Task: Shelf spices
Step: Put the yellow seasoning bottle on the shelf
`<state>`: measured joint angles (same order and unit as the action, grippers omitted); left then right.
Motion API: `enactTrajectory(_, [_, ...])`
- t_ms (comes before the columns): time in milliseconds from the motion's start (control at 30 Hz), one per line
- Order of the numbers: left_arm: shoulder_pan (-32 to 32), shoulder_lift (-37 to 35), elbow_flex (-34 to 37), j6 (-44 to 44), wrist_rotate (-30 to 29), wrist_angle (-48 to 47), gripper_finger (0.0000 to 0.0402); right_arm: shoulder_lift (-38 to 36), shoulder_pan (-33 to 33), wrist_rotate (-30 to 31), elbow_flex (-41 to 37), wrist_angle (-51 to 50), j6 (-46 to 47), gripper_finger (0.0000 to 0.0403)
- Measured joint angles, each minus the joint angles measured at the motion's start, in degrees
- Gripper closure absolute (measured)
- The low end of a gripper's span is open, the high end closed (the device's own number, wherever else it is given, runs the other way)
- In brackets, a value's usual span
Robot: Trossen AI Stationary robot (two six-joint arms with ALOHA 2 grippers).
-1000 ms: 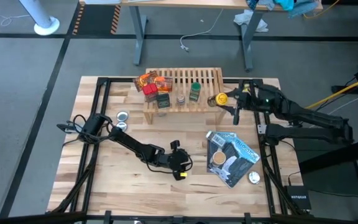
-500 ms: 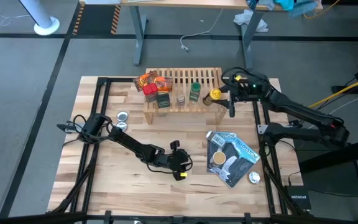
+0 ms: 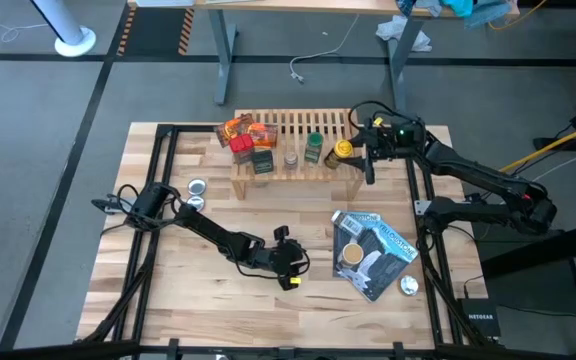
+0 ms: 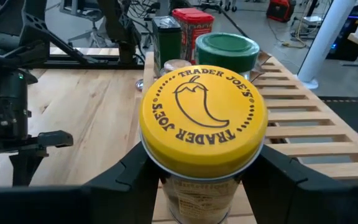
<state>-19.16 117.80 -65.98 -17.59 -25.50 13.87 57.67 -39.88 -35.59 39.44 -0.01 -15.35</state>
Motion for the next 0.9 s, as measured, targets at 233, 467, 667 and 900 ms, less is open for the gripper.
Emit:
enactTrajectory(233, [0.0,0.0,0.0,-0.01,0.0,0.04,0.0245,-0.04,0.11,1.71,0.0,-0.05,0.01,0.0179])
enactTrajectory(467, [0.0,0.0,0.0,-0.01,0.0,0.02,0.0245,-0.04,0.11,6.7,0.0,0.05,0.09,0.015])
enactTrajectory(667, [0.0,0.0,0.0,-0.02,-0.01,0.0,0.0245,-0.04,0.11,6.66,0.0,-0.02,0.09,0.0147])
enactTrajectory(900, [0.0,0.0,0.0,-0.02,0.0,0.02,0.0245,-0.06,0.09,4.62,0.0,-0.04,0.11,0.0147])
